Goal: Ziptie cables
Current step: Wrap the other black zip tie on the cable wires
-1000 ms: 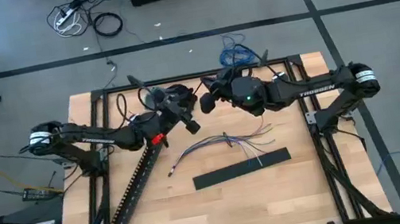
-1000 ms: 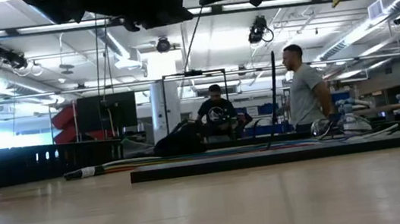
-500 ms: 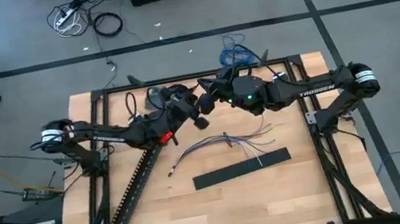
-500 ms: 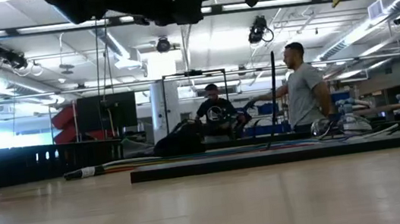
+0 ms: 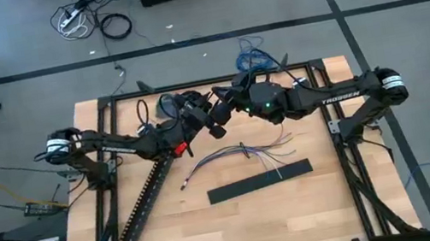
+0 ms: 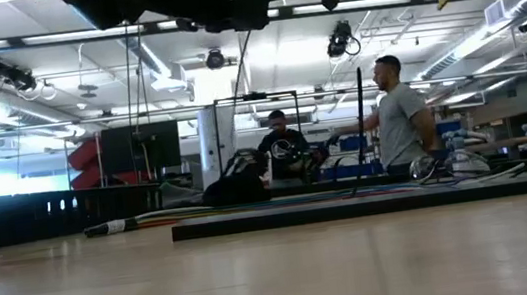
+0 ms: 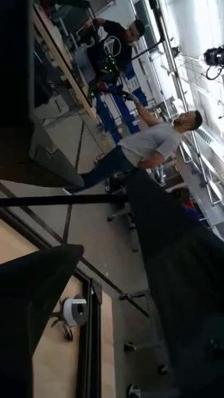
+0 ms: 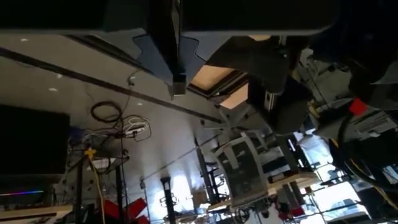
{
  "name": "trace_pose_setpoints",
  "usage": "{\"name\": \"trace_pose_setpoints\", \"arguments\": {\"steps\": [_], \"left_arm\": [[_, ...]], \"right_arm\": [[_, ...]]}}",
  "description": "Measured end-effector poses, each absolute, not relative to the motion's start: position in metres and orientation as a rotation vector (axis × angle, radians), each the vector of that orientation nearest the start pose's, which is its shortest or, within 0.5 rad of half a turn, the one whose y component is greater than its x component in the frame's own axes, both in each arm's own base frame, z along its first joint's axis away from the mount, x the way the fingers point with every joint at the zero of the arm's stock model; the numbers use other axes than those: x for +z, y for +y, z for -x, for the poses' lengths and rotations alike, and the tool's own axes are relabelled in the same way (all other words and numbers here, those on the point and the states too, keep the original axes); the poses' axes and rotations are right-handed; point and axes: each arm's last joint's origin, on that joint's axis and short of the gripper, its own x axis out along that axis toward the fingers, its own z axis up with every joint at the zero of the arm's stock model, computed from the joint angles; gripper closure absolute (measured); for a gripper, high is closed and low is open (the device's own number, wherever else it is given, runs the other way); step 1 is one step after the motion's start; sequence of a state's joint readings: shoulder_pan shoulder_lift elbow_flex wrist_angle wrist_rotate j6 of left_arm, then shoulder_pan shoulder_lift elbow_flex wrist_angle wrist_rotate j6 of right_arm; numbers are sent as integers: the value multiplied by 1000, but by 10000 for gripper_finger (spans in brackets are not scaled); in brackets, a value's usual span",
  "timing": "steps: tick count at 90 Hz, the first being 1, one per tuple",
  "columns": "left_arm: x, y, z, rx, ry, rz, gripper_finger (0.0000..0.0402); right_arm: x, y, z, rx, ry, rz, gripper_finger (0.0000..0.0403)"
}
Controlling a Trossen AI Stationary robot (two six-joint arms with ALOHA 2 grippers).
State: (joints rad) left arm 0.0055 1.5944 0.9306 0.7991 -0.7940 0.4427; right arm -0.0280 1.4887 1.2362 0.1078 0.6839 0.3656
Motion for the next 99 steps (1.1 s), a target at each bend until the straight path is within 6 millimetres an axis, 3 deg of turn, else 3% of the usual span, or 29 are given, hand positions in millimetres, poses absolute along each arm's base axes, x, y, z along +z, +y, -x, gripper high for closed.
{"name": "trace_pose_setpoints", "arguments": {"steps": [57, 68, 80, 99], "left_arm": [[278, 23, -343, 832, 32, -352, 309], [278, 24, -343, 834, 33, -354, 334], [278, 24, -343, 839, 36, -356, 390], [278, 24, -342, 853, 62, -397, 401]], "right_arm": [[350, -27, -340, -702, 12, -311, 403], [351, -27, -340, -676, 10, -315, 403], [351, -26, -341, -633, 21, -292, 399], [352, -25, -342, -589, 22, -310, 365]]}}
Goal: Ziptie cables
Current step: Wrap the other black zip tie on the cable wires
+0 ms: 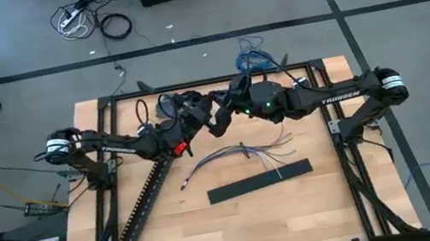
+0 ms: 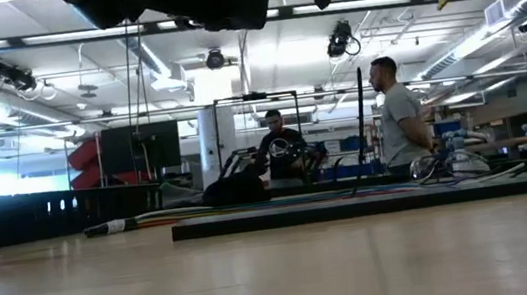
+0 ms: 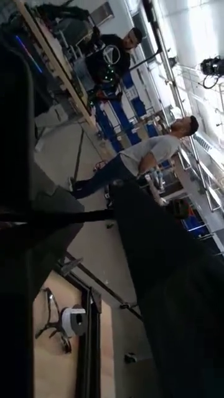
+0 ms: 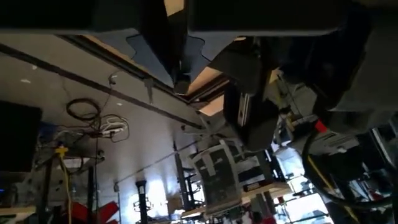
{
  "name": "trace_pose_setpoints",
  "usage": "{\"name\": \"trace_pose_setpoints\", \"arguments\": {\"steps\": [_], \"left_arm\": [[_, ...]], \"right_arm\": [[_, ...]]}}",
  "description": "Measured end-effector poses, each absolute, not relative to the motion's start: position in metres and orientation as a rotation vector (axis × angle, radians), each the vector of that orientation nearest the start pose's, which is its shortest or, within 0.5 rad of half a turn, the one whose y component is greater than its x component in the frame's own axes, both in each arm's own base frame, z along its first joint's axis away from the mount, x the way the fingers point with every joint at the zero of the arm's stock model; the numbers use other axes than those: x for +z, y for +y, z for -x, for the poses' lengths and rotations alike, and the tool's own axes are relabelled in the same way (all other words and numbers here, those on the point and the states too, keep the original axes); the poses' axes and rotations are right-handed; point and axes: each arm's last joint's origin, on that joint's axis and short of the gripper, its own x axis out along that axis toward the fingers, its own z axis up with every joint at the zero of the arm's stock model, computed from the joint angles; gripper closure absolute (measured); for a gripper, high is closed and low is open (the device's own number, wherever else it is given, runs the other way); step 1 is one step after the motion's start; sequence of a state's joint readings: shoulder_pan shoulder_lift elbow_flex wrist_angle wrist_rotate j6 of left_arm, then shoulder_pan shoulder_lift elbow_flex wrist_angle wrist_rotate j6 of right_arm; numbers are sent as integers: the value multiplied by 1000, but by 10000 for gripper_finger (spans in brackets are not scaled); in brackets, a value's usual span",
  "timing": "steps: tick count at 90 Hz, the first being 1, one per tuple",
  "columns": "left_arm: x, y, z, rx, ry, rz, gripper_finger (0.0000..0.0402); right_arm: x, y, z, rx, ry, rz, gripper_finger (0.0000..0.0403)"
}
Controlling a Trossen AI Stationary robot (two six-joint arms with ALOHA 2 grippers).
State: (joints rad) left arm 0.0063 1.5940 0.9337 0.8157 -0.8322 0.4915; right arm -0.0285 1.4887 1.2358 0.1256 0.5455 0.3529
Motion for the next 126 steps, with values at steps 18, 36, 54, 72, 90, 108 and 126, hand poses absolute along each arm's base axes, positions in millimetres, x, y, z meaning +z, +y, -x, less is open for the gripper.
{"name": "trace_pose_setpoints", "arguments": {"steps": [18, 36, 54, 72, 90, 108, 126], "left_arm": [[276, 23, -343, 845, 89, -411, 401], [274, 18, -343, 834, 106, -419, 401], [274, 9, -344, 810, 100, -420, 401], [275, 8, -343, 810, 99, -419, 401], [275, 8, -343, 807, 107, -426, 401], [281, -1, -338, 777, 107, -432, 401], [308, -18, -320, 733, 32, -400, 401]], "right_arm": [[357, -25, -330, -383, 152, -268, 296], [361, -29, -307, -357, 300, -70, 217], [363, -29, -300, -377, 340, 15, 158], [361, -33, -299, -419, 355, 15, 129], [361, -32, -299, -416, 357, 1, 124], [351, -29, -298, -305, 472, 110, 130], [349, -31, -297, -292, 509, 192, 141]]}}
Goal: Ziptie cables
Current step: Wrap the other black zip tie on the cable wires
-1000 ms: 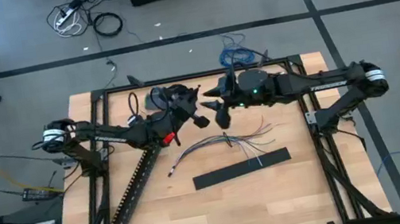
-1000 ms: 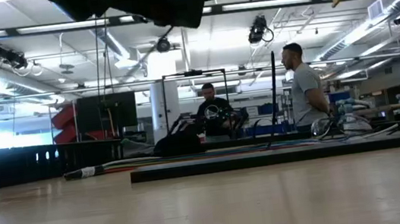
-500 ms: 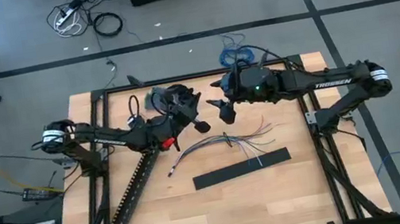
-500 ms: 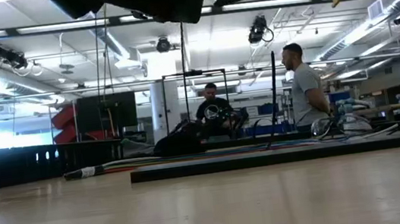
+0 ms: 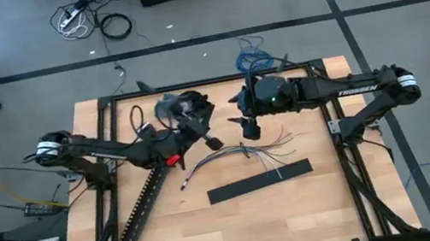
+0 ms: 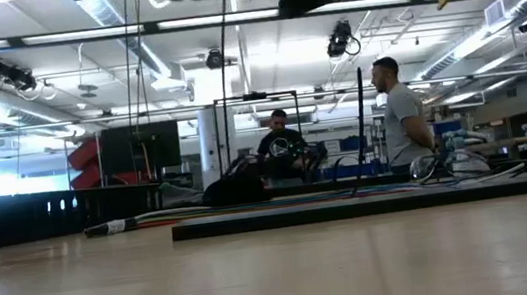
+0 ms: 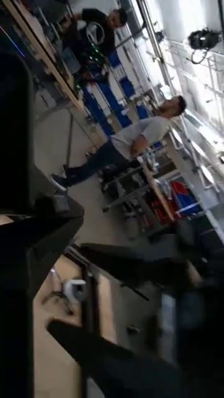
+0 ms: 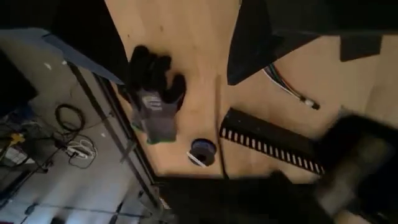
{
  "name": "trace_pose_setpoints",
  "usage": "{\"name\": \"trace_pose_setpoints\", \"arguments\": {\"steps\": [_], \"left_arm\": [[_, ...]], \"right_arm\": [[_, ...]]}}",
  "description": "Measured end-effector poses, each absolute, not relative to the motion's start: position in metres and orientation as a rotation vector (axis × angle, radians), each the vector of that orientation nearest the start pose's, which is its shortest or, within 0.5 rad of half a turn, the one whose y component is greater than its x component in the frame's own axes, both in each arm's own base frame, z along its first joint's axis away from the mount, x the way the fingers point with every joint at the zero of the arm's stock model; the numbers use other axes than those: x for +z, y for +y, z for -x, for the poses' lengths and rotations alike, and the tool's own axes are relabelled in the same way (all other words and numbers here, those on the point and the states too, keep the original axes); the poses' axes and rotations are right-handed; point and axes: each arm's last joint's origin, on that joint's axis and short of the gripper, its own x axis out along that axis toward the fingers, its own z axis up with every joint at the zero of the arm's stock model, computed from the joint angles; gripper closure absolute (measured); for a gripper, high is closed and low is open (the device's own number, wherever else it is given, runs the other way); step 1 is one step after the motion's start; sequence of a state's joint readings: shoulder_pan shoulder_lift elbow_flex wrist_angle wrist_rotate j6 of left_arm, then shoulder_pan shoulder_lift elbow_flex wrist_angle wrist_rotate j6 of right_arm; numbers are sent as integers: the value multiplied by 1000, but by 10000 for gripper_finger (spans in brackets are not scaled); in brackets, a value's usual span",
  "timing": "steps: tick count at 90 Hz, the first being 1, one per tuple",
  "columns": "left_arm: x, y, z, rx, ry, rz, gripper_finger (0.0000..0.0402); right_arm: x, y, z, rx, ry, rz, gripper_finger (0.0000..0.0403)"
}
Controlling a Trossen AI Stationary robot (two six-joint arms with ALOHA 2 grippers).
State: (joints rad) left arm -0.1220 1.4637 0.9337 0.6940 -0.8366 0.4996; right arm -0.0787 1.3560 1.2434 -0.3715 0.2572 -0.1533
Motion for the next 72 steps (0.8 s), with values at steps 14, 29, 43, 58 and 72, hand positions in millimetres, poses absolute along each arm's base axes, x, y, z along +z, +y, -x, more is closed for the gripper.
{"name": "trace_pose_setpoints", "arguments": {"steps": [14, 29, 43, 58, 72], "left_arm": [[322, -27, -307, 698, 13, -383, 401], [328, -37, -301, 638, -18, -370, 402], [333, -42, -294, 601, -25, -333, 402], [337, -42, -286, 581, -8, -297, 401], [338, -43, -285, 538, -30, -261, 401]], "right_arm": [[353, -37, -304, -347, 417, 96, 150], [342, -34, -324, -173, 386, 62, 156], [320, -32, -346, -49, 415, 131, 167], [311, -32, -356, -27, 398, 151, 183], [324, -29, -359, 32, 264, 153, 187]]}}
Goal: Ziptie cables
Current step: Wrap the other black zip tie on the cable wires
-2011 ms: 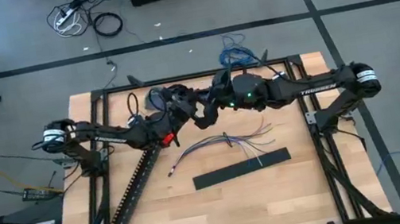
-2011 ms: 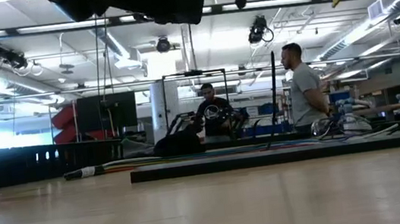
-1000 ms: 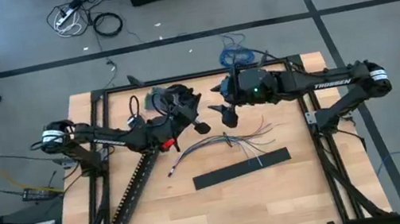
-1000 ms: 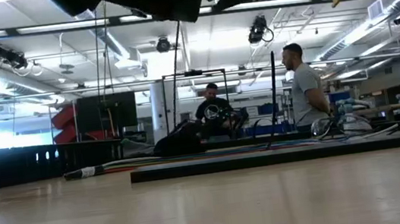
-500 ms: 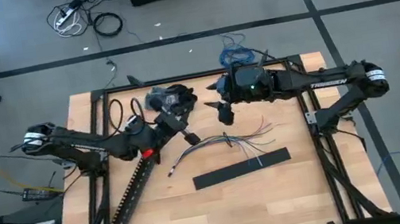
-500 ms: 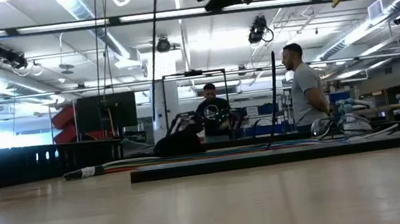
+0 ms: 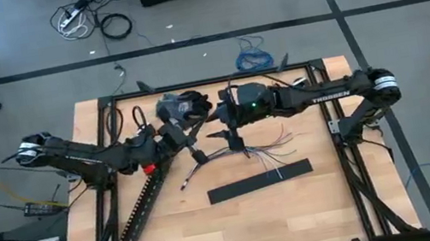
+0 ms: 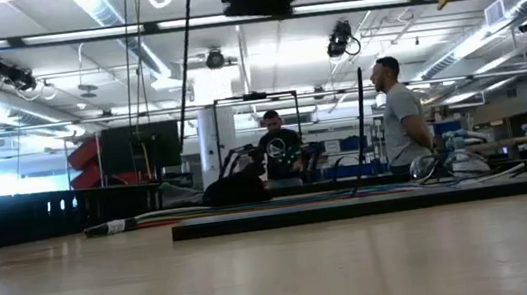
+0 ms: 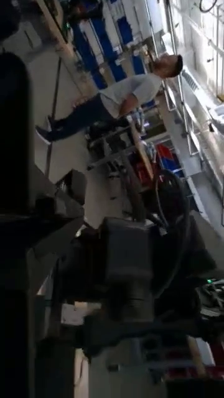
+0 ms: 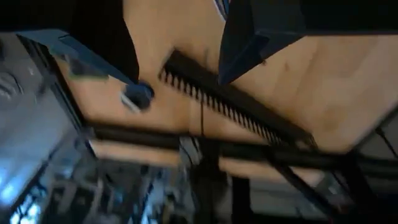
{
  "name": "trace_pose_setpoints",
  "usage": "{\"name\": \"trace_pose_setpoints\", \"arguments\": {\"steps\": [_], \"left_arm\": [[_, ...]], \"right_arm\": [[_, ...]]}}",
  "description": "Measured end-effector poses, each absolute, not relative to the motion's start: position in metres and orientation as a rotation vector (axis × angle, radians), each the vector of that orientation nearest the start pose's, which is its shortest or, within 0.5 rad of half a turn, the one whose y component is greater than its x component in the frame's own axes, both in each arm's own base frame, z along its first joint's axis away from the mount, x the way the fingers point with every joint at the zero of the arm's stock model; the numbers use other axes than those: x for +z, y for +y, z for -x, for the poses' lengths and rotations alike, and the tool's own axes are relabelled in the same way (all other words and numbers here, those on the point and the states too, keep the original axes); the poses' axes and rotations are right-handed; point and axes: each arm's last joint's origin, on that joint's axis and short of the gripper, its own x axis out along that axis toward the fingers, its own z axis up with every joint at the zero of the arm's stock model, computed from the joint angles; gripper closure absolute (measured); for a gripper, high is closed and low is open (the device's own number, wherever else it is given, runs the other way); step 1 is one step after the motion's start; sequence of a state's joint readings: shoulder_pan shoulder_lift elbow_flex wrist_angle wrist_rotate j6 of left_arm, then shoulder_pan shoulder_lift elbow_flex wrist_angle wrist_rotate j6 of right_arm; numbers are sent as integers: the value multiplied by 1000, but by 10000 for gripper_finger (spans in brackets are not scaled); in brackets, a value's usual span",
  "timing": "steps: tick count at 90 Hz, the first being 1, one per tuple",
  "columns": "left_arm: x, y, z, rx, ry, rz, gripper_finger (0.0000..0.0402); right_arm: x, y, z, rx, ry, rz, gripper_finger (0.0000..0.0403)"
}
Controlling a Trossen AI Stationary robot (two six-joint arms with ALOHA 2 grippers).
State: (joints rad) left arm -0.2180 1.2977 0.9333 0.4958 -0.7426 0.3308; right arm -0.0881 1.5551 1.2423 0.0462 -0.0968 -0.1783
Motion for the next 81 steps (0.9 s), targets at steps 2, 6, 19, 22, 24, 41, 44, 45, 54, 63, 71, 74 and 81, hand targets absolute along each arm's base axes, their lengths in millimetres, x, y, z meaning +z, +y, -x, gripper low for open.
{"name": "trace_pose_setpoints", "arguments": {"steps": [2, 6, 19, 22, 24, 41, 44, 45, 54, 63, 71, 74, 81], "left_arm": [[338, -43, -285, 528, -31, -257, 402], [337, -44, -286, 505, -35, -248, 401], [340, -44, -286, 485, -62, -235, 401], [340, -45, -286, 479, -70, -232, 402], [341, -45, -286, 471, -76, -231, 401], [345, -40, -287, 417, -126, -224, 401], [346, -39, -287, 411, -137, -221, 402], [346, -39, -287, 407, -141, -221, 402], [349, -37, -287, 362, -182, -216, 402], [350, -37, -288, 347, -192, -214, 402], [352, -38, -287, 317, -217, -211, 402], [352, -38, -287, 305, -226, -208, 402], [352, -38, -287, 296, -228, -207, 402]], "right_arm": [[325, -29, -360, 42, 246, 154, 187], [329, -28, -361, 56, 210, 160, 186], [331, -27, -361, 83, 188, 158, 187], [332, -27, -361, 92, 175, 156, 187], [333, -26, -361, 100, 163, 155, 187], [338, -18, -362, 144, 105, 161, 186], [339, -17, -362, 151, 96, 163, 186], [339, -16, -362, 153, 93, 163, 186], [340, -15, -362, 155, 85, 164, 187], [341, -15, -362, 155, 81, 164, 187], [343, -15, -363, 153, 59, 167, 189], [343, -15, -363, 152, 54, 168, 189], [344, -15, -363, 152, 50, 168, 189]]}}
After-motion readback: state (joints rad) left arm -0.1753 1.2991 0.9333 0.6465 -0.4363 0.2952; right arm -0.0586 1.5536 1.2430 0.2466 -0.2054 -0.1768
